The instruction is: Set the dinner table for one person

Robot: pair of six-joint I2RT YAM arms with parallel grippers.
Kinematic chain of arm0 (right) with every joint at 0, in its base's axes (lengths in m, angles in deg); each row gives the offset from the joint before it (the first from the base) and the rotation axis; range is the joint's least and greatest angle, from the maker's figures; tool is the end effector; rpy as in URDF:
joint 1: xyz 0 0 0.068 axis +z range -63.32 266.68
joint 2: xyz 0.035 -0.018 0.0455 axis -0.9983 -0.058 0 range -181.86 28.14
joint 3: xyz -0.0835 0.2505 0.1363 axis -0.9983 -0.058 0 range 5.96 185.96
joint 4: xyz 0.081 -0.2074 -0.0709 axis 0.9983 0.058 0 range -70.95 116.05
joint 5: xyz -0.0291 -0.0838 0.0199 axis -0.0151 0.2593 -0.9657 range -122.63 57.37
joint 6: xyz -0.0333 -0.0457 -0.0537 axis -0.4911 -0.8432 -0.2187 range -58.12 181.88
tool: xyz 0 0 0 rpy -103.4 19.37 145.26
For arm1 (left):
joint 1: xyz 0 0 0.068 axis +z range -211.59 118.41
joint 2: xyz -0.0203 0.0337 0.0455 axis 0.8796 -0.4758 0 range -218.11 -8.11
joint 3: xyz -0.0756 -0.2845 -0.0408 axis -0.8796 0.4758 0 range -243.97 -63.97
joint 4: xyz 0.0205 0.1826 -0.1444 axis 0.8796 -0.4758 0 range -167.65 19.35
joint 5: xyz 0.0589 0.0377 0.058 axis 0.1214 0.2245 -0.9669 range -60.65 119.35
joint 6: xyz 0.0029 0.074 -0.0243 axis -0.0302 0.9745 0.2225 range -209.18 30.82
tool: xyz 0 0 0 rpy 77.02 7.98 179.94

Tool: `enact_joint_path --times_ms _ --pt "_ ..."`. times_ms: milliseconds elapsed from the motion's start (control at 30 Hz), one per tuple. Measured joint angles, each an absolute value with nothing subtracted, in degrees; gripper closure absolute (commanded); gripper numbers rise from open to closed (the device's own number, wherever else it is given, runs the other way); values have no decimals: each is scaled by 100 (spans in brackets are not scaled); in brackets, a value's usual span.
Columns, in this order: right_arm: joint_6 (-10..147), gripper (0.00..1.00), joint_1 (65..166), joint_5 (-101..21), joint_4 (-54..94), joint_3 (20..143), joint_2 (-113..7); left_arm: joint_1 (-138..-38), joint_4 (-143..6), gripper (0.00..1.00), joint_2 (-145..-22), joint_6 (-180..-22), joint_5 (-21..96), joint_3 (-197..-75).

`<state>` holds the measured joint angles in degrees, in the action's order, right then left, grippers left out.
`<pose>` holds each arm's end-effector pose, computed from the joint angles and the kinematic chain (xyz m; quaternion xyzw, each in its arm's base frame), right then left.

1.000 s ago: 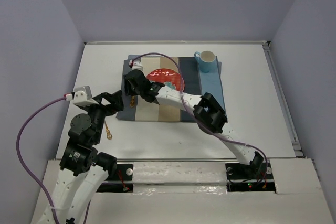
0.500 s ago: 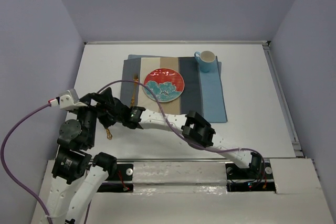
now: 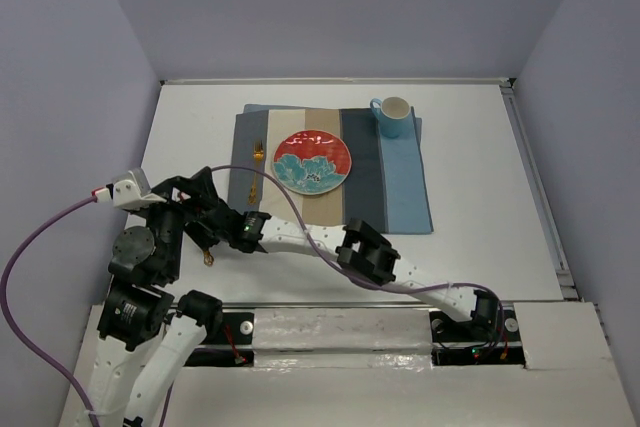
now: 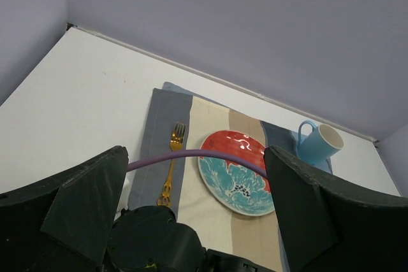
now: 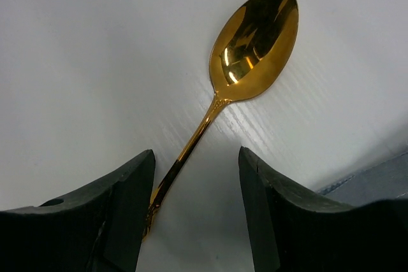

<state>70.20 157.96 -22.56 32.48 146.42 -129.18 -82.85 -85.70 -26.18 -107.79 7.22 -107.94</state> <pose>0.2133 0.5934 0.1496 -0.4139 0.7596 0.2589 0.4297 0.0517 0.0068 0.3766 -0.1334 0.6285 -0.1429 0.7528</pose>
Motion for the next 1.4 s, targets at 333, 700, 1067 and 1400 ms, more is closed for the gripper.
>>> enact_joint_path --times_ms 333,700,1067,1400 --pt "6808 68 15934 -1891 3248 14704 -12992 -8285 -8568 1 -2598 -10797 703 -10706" --pt "6582 80 16026 -1264 2682 13139 -12159 -8285 -8565 1 -2587 -10788 646 -10510" --pt "6471 61 16015 -1268 2498 12516 -11788 -8285 -8550 1 -2585 -10786 613 -10400" --pt "6357 86 16015 -1430 2505 13565 -12457 -8285 -8535 1 -2585 -10762 615 -10383"
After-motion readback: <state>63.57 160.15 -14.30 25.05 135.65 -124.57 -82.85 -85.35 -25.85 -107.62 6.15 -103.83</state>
